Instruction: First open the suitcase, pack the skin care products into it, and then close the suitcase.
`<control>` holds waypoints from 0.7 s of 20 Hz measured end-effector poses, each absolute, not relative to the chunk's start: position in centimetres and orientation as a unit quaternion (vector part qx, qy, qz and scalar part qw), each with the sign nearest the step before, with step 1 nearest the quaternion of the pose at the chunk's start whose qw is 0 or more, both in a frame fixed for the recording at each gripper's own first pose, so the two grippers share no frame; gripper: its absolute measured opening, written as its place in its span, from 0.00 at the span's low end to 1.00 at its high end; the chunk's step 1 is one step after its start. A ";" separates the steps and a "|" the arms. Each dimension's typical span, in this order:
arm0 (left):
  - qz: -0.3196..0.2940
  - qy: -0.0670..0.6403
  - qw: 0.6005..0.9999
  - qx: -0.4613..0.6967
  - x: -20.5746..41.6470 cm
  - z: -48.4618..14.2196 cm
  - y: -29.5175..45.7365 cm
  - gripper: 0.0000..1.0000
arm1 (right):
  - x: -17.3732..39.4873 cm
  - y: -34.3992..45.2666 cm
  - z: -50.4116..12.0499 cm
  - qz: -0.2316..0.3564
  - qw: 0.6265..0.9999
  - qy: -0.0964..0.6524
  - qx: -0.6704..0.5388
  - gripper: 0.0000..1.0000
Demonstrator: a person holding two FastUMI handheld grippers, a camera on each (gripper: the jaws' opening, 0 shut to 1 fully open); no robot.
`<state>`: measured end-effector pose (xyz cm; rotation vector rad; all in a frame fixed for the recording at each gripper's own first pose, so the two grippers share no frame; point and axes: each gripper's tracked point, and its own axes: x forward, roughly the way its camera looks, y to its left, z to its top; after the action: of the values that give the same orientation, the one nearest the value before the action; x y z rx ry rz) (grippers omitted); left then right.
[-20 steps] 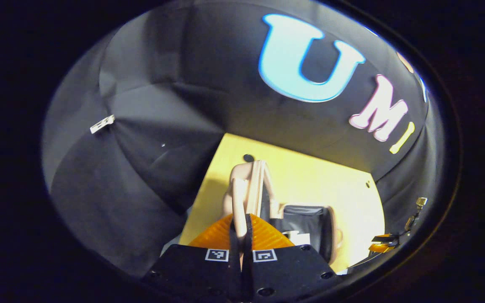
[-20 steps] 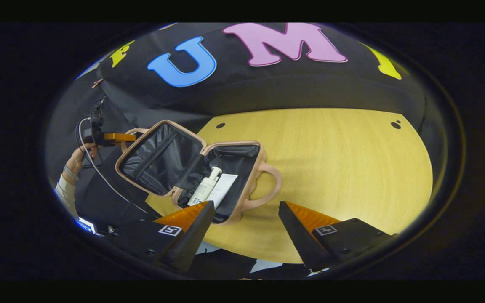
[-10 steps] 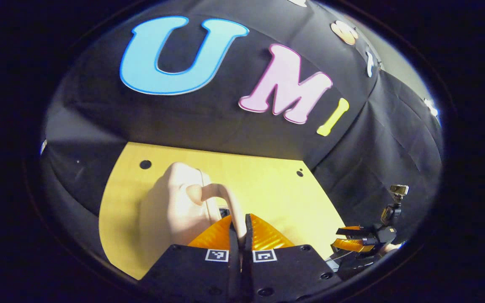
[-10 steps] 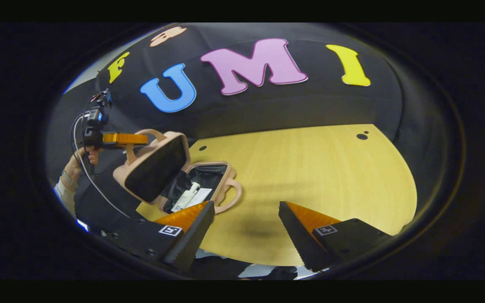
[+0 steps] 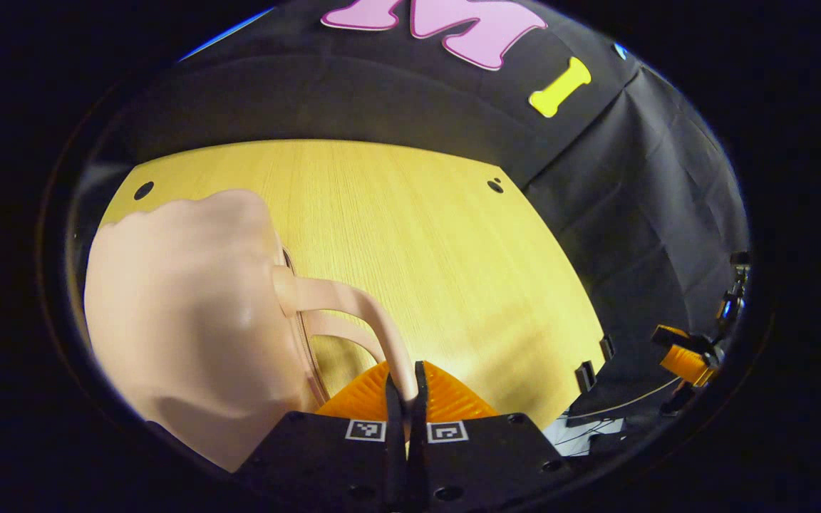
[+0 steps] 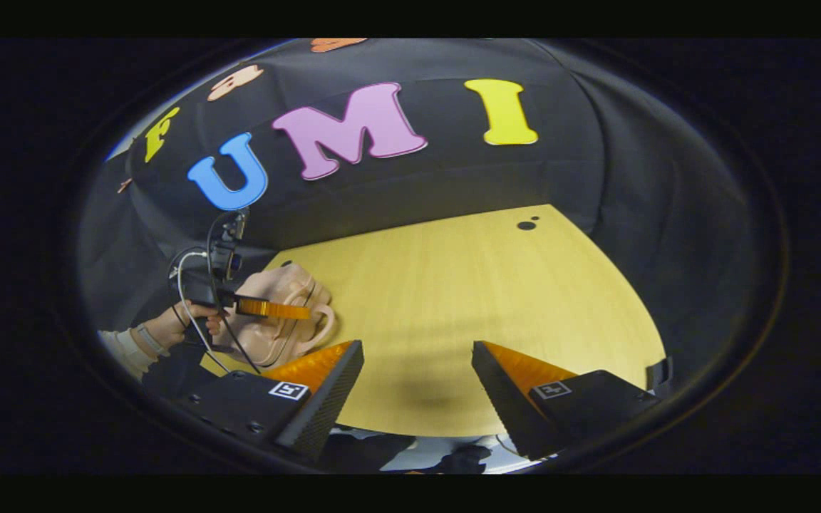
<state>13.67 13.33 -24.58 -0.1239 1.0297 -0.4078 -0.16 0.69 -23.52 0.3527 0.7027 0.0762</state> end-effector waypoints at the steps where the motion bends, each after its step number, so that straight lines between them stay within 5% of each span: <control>1: -0.191 0.488 0.851 -0.038 13.7 -25.0 13.3 0.07 | -0.6 -0.2 -23.7 0.029 0.924 0.341 0.171 0.98; 4: -0.180 0.477 0.860 -0.006 13.3 -25.3 13.5 0.07 | -1.6 -2.3 -23.3 0.017 0.935 0.320 0.151 0.97; 9: -0.120 0.410 0.904 0.016 12.8 -23.1 13.1 0.22 | -1.7 -3.6 -21.2 0.058 0.950 0.285 0.115 0.98; 14: -0.045 0.276 0.960 0.011 9.9 -14.3 11.2 0.81 | -1.3 -5.3 -17.1 0.114 0.970 0.210 0.043 0.98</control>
<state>9.91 11.16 -14.28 0.0221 0.5588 -0.0920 -1.26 -5.25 -17.12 0.0863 0.4232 0.2305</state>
